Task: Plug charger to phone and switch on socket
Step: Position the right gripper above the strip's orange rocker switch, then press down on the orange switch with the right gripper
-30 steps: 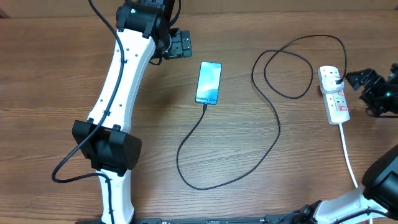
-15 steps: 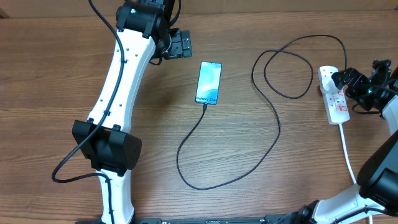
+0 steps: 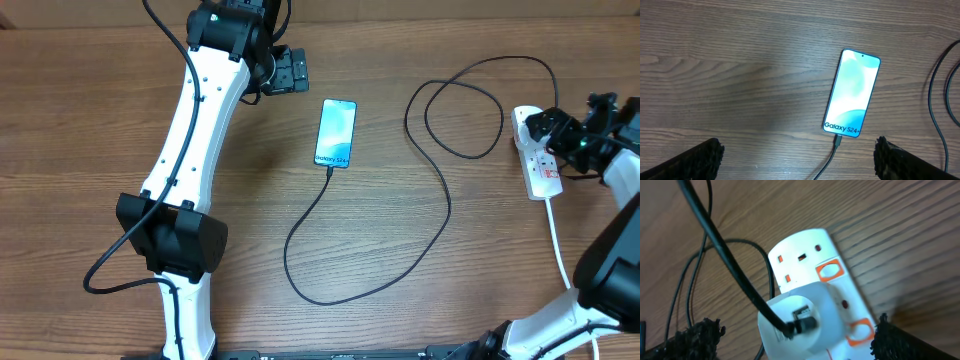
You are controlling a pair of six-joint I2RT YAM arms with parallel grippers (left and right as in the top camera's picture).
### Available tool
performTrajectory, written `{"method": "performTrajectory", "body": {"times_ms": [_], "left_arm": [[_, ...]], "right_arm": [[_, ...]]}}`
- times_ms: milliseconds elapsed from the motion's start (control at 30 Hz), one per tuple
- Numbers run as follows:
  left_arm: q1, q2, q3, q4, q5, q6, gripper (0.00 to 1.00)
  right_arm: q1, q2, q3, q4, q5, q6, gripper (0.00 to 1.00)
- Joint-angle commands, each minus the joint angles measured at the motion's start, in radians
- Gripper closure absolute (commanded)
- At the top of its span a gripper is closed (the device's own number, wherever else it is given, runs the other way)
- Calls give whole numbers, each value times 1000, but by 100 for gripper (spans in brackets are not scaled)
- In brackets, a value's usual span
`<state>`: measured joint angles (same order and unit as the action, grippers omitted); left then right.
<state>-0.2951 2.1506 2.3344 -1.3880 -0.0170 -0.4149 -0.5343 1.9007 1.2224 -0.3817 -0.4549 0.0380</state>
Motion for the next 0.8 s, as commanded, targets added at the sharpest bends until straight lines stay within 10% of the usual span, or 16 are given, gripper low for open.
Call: {"method": "performTrajectory", "body": {"times_ms": [0,767], "left_arm": [[-8,9,-2,1,-13,11,0],[-8,9,-2,1,-13,11,0]], "right_arm": [[23,46,-6,18,7,-2,0],[25,72,-6,-24,-50,21,0]]}}
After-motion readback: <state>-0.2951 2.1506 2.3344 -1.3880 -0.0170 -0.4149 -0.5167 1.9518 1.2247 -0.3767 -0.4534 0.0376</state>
